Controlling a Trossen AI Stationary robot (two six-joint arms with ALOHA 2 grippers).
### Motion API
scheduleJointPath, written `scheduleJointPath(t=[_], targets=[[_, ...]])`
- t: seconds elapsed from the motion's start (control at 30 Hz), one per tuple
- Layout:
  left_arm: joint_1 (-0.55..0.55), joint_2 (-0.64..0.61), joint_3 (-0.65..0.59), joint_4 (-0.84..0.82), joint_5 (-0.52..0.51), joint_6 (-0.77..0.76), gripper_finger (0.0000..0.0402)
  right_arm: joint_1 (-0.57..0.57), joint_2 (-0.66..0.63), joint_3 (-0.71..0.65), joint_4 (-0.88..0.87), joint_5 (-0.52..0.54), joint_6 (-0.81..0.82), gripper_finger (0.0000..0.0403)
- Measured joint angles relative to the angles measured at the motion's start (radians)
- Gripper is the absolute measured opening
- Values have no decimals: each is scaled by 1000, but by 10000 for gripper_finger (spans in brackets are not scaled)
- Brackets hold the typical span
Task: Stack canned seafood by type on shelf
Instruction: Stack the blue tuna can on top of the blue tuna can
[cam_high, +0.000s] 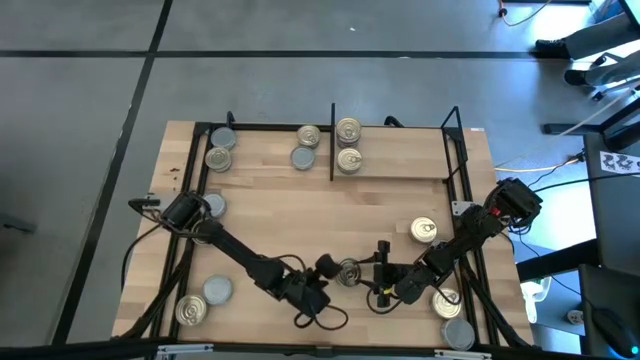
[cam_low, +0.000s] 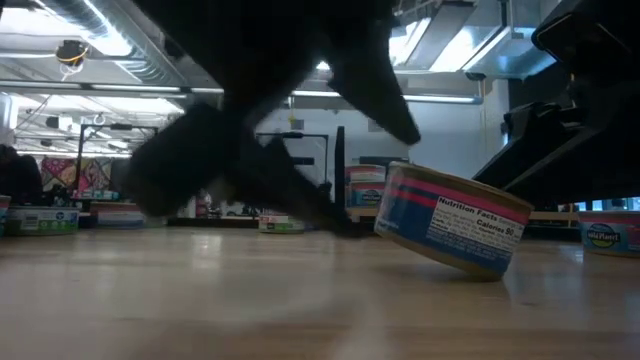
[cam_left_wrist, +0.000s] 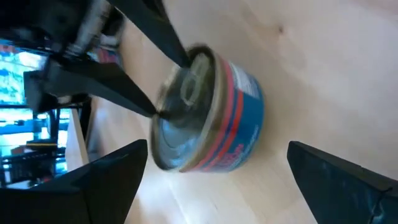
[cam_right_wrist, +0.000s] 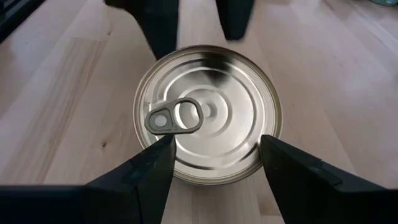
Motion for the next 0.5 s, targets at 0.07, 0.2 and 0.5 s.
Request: scheduleJointPath(t=[0.07,0.2,0.5], targets=[[7,19,0,8,0,33,386,0,0,0,-2,0,1,236],[23,38,0,57,-7,56,386,0,0,0,-2,0,1,237],[53,40,0,108,-5,73,386,0,0,0,-4,1,2,236]])
